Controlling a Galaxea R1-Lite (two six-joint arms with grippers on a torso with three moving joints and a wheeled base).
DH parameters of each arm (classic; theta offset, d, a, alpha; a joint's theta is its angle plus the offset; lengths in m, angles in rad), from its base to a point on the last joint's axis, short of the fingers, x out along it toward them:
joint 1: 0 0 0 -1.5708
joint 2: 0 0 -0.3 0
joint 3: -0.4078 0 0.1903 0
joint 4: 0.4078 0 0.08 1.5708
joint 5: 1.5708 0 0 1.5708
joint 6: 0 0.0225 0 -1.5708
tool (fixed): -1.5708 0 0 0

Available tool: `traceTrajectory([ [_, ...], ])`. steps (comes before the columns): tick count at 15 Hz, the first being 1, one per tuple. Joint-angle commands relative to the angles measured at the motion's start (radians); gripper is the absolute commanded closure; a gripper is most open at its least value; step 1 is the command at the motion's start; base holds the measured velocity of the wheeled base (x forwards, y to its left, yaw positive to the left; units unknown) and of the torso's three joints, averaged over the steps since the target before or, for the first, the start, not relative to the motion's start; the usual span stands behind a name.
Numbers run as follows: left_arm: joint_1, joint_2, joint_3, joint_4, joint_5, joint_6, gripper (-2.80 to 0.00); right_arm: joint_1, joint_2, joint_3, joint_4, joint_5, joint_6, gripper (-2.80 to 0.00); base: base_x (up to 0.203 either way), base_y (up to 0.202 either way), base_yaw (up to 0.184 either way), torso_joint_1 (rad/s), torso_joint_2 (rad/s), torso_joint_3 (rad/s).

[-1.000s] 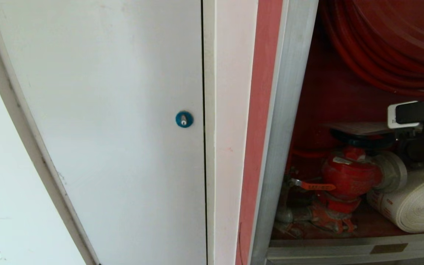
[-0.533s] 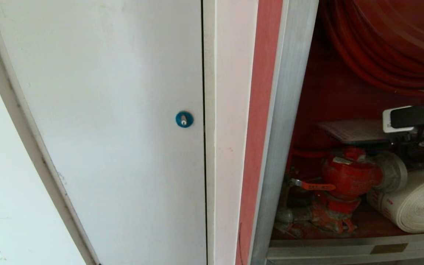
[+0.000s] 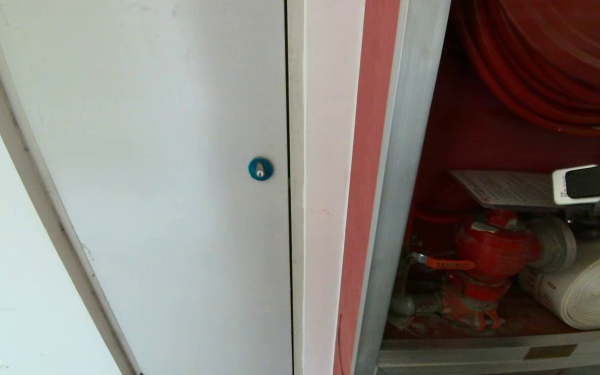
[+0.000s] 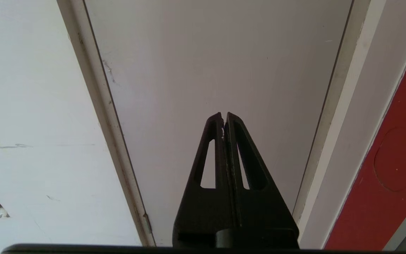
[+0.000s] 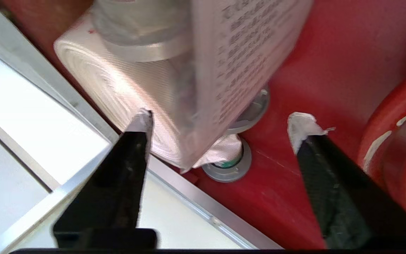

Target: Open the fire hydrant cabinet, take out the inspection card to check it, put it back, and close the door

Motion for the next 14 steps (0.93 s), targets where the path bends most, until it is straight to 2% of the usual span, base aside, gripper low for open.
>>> traceTrajectory([
  [1,0.000,0.001,0.023,-0.001,0.000,0.000,0.00,0.001,-0.068,0.045,0.004,0.012,-0.008,-2.80,0.000,0.000,0.000,0.000,0.00,0.000],
  [7,0.000,0.001,0.023,-0.001,0.000,0.000,0.00,0.007,-0.299,0.238,0.005,0.061,-0.024,-2.80,0.000,0.000,0.000,0.000,0.00,0.000],
  [8,0.000,0.000,0.023,-0.001,0.000,0.000,0.00,0.007,-0.342,0.257,0.007,0.080,-0.027,0.00,0.000,0.000,0.000,0.000,0.00,0.000],
  [11,0.000,0.001,0.023,-0.001,0.000,0.000,0.00,0.008,-0.454,0.286,0.054,0.109,-0.025,0.00,0.000,0.000,0.000,0.000,0.00,0.000],
  [12,0.000,0.001,0.023,-0.001,0.000,0.000,0.00,0.008,-0.473,0.290,0.063,0.146,0.008,0.00,0.000,0.000,0.000,0.000,0.00,0.000],
  [14,0.000,0.001,0.023,-0.001,0.000,0.000,0.00,0.008,-0.487,0.295,0.068,0.231,0.189,0.00,0.000,0.000,0.000,0.000,0.00,0.000],
])
